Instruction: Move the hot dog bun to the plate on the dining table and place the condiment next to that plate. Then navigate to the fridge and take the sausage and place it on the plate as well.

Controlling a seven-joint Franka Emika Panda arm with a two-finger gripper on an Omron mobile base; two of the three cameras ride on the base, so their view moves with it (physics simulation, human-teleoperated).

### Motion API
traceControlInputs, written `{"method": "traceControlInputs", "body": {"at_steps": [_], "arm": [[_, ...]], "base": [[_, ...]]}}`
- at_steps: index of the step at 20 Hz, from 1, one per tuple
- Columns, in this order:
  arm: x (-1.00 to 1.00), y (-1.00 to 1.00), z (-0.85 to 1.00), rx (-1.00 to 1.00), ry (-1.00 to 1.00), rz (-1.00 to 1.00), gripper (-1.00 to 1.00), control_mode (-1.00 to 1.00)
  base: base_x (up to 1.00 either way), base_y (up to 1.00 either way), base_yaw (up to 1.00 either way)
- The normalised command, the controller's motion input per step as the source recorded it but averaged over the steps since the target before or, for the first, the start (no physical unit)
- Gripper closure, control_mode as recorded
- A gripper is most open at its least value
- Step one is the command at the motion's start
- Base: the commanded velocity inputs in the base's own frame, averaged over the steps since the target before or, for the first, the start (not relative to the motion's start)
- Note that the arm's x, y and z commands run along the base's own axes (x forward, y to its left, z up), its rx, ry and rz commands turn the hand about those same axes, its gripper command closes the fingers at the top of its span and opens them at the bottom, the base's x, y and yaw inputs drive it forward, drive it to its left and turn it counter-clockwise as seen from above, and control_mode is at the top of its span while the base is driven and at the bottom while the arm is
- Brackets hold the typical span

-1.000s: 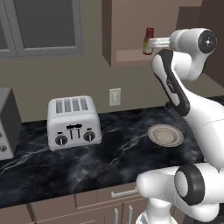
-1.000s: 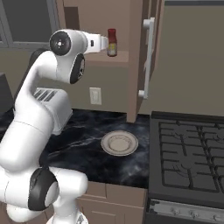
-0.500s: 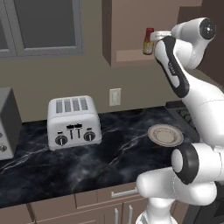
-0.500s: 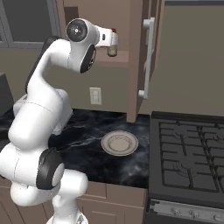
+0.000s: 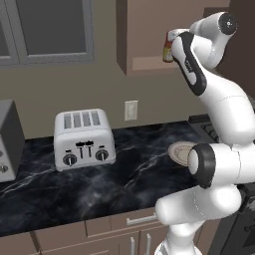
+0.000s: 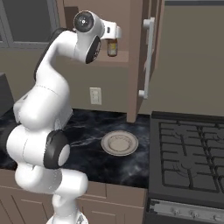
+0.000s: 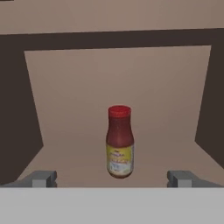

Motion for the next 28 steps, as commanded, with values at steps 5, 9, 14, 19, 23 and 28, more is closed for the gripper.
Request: {"method": "traceControlInputs", "body": {"at_steps": [5, 9, 14, 19, 23, 28], "arm": [[0.30, -0.20, -0.19, 0.00, -0.02, 0.00, -1.00, -1.00], [0.30, -0.05, -0.24, -0.03, 0.00, 0.00, -1.00, -1.00], [0.28, 0.00, -0.13, -0.01, -0.01, 0.00, -1.00, -1.00], [0.41, 0.00, 0.00, 0.00, 0.00, 0.00, -1.00, -1.00], [0.38, 0.00, 0.00, 0.00, 0.00, 0.00, -1.00, -1.00], [0.29, 0.00, -0.01, 0.00, 0.03, 0.00, -1.00, -1.00]], "base": [[0.00, 0.00, 0.00], [0.00, 0.00, 0.00], [0.00, 0.00, 0.00], [0.00, 0.00, 0.00], [0.00, 0.00, 0.00], [0.00, 0.00, 0.00]]}}
